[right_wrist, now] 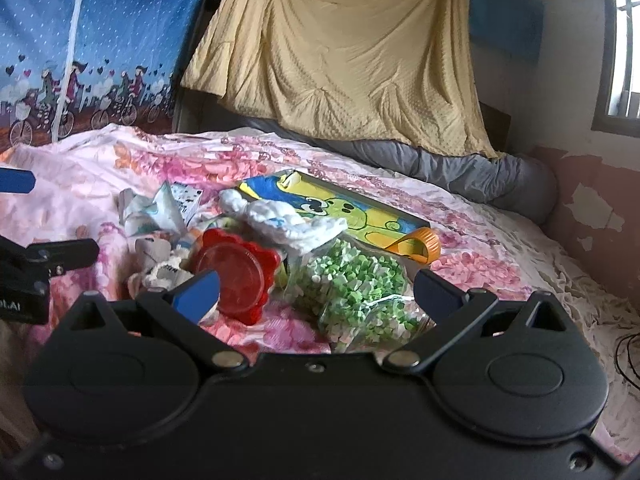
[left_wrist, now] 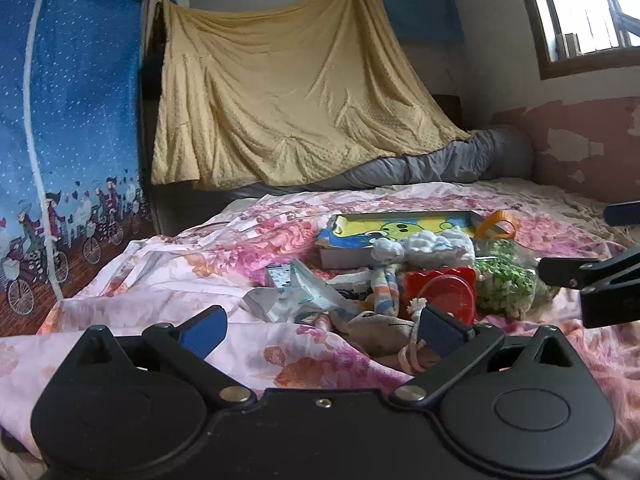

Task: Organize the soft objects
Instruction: 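Grasp the gray drawstring pouch with the left gripper while the right gripper reaches the white toy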

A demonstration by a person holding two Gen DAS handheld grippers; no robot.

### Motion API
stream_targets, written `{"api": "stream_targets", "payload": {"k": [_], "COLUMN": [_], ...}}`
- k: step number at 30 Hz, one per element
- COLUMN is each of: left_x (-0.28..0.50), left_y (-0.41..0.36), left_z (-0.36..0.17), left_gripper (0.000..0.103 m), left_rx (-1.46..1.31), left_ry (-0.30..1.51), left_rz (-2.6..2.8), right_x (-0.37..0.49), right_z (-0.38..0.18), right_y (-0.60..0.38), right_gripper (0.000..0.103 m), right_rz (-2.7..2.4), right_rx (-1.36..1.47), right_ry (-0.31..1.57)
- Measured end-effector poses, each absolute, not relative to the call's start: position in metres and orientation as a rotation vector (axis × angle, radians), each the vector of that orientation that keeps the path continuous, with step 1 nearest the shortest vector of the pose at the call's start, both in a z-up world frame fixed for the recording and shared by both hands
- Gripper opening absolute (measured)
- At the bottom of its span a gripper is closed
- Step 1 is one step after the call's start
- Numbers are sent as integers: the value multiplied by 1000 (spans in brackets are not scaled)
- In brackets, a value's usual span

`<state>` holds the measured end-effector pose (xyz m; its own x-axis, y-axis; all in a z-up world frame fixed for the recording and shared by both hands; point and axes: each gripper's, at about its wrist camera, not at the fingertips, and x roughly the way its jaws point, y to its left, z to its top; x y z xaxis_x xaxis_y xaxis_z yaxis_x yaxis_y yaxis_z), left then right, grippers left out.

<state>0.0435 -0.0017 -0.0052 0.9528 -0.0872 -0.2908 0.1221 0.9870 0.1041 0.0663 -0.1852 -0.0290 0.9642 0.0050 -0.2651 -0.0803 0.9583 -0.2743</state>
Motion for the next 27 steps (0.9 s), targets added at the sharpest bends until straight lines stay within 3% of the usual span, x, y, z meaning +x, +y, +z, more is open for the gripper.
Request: {"api": "stream_targets", "payload": {"k": [27], "left_x": [61], "left_y": [-23], "left_z": [-28], "left_gripper": [102], "left_rx": [210], "left_ry": [367], "left_rz": [-289], "right_x": [80], "right_z": [-53], "right_y": [-182], "right_gripper": [102], "right_rz": [66], "right_rx": [-363], "right_ry": [330]}}
